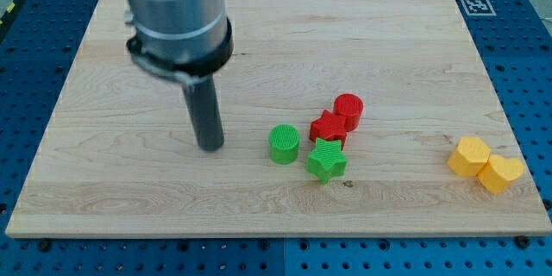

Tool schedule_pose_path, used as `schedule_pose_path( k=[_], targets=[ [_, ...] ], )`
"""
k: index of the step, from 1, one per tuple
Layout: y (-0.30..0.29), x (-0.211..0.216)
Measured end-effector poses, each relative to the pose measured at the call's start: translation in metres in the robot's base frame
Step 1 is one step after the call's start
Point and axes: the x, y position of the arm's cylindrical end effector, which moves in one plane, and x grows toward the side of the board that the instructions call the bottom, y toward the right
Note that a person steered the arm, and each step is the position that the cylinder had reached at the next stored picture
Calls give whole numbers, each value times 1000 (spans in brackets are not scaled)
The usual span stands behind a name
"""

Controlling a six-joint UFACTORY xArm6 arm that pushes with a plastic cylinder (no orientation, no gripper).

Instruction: Slide green circle towards top right

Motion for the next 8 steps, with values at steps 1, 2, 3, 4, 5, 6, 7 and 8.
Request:
schedule_pose_path(
  k=[1,2,3,4,5,6,7,8],
  targets=[
    [32,32],
    [38,33],
    [49,16],
    [66,-2],
    [79,-5],
    [88,-4],
    [88,-4],
    [88,-4]
  ],
)
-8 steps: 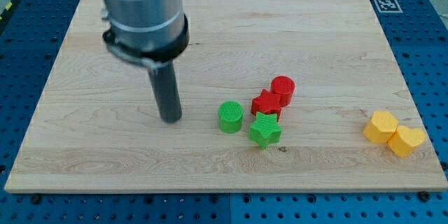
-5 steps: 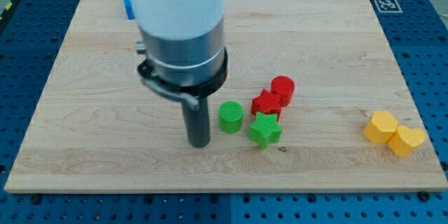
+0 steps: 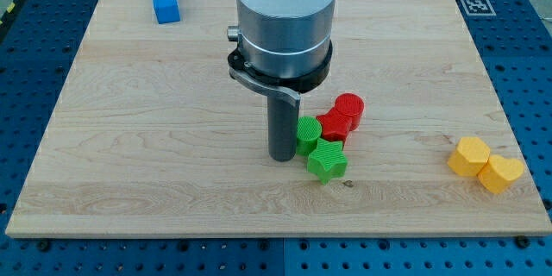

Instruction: Slide green circle towards top right

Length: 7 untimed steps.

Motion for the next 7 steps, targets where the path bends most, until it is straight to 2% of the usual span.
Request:
schedule_pose_path(
  k=[3,7],
  targets=[
    [41,-4],
    [44,-76]
  ],
)
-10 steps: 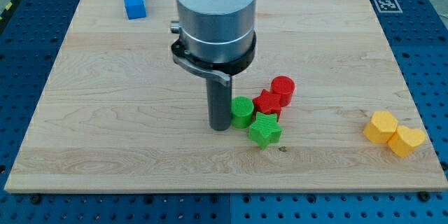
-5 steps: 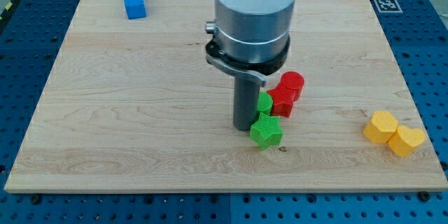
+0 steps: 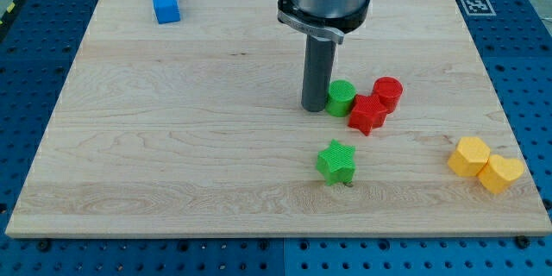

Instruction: Slide green circle towards top right

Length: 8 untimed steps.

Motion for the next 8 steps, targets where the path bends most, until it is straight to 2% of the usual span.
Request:
schedule_pose_path(
  k=[4,6,8],
  targets=[
    [7,20],
    [35,11],
    [43,-30]
  ],
)
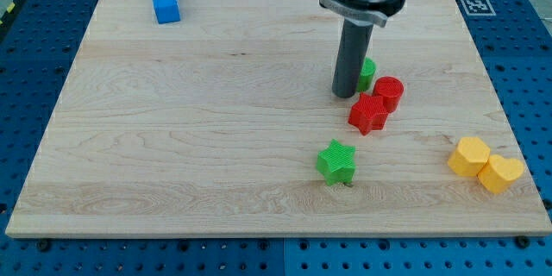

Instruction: Slide green circle towards top right

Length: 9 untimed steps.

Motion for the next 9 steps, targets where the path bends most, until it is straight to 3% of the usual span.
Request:
schedule_pose_path(
  k=[2,9],
  targets=[
    [21,-28],
    [109,-39]
  ],
)
